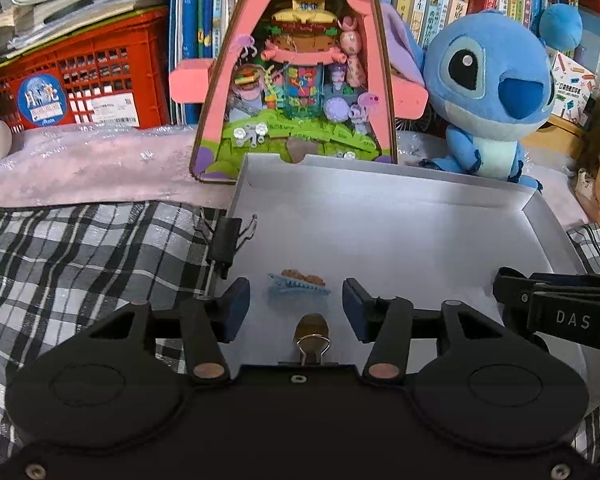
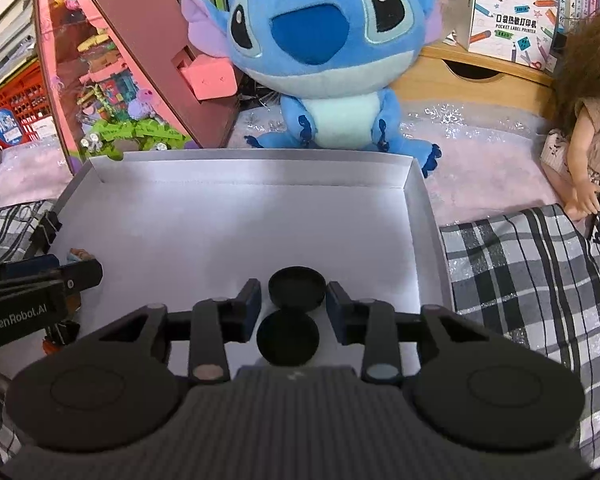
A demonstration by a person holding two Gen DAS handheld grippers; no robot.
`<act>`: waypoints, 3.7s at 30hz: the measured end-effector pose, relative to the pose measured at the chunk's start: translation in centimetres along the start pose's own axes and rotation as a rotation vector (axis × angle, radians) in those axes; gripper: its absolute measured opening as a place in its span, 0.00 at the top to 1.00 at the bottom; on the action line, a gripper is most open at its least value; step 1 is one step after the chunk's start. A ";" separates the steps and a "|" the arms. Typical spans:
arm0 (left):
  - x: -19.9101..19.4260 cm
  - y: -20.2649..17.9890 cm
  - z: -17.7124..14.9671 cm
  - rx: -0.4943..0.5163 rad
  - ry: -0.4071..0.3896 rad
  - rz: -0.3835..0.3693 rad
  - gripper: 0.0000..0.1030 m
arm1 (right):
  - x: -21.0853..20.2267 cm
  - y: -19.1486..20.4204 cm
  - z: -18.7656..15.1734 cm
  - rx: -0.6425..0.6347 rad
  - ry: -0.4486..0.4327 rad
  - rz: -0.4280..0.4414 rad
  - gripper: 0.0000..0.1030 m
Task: Organize rigid objects
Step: 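Open the left tool to drop the sticker card while the right tool drops the cap, then move both tools back from the tray toward the last items on the cloth, then close the left tool on a black cap while the right tool closes on the clear plastic lid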
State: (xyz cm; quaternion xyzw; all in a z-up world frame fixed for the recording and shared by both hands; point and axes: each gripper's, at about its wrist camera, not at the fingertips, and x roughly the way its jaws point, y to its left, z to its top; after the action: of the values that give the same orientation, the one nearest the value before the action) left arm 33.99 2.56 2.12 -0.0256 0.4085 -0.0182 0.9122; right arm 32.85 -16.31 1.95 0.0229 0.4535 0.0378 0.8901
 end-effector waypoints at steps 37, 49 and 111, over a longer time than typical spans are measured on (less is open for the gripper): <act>-16.9 -1.2 -13.9 0.184 -0.191 -0.185 0.33 | -15.1 0.2 -12.9 -0.257 -0.269 0.127 0.24; -17.2 -1.0 -20.4 0.179 -0.144 -0.208 0.33 | -16.3 0.6 -18.9 -0.334 -0.299 0.167 0.21; -12.4 -0.4 -5.6 0.048 -0.162 -0.133 0.72 | -13.8 -0.2 -9.2 -0.128 -0.244 0.177 0.62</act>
State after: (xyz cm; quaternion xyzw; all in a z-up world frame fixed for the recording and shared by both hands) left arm 21.61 2.70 7.66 -0.0323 0.3303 -0.0863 0.9394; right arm 17.35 -17.66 7.61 0.0106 0.3350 0.1418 0.9314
